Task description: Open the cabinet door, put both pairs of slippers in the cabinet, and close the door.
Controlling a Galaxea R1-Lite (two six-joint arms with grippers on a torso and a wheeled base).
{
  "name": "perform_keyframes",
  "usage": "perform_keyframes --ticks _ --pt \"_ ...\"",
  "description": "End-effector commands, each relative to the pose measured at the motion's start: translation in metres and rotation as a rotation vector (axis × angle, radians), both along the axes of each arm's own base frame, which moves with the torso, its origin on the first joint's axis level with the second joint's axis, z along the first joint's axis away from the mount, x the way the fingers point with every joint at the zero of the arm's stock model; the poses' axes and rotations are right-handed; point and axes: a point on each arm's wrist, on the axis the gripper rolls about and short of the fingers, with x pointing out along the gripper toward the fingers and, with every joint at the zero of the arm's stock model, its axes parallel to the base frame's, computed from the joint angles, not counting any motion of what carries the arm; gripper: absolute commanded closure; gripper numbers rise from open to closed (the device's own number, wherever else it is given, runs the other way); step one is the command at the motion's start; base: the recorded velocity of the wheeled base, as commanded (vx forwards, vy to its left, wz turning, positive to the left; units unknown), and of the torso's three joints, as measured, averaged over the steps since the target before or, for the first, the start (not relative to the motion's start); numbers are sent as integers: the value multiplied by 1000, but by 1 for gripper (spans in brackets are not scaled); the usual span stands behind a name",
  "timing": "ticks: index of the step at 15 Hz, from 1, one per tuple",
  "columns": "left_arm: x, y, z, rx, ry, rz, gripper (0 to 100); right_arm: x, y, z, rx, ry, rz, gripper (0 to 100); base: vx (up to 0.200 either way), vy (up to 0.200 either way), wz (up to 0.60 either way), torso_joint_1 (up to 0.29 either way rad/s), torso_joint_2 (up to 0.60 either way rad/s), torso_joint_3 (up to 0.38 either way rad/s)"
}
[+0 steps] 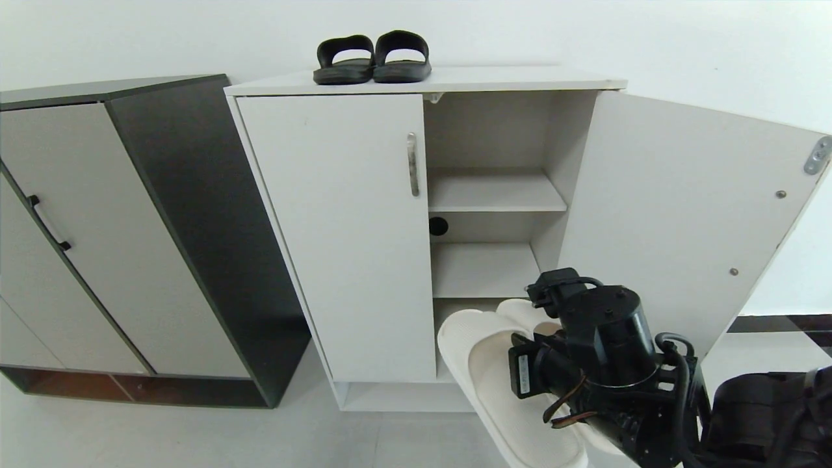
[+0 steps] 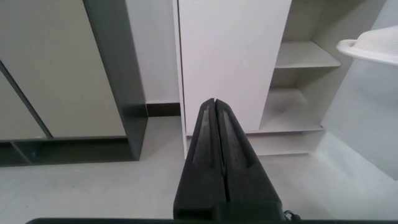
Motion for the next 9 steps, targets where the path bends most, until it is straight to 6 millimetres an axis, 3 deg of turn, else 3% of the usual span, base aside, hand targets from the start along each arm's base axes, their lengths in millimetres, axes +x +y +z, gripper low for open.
perform_keyframes --ticks 1,9 --pt "0 0 0 0 2 1 100 3 2 -6 -10 13 -10 100 0 0 0 0 0 0" --pt "0 0 0 2 2 1 100 24 -3 -25 -46 46 -80 100 0 0 0 0 0 0"
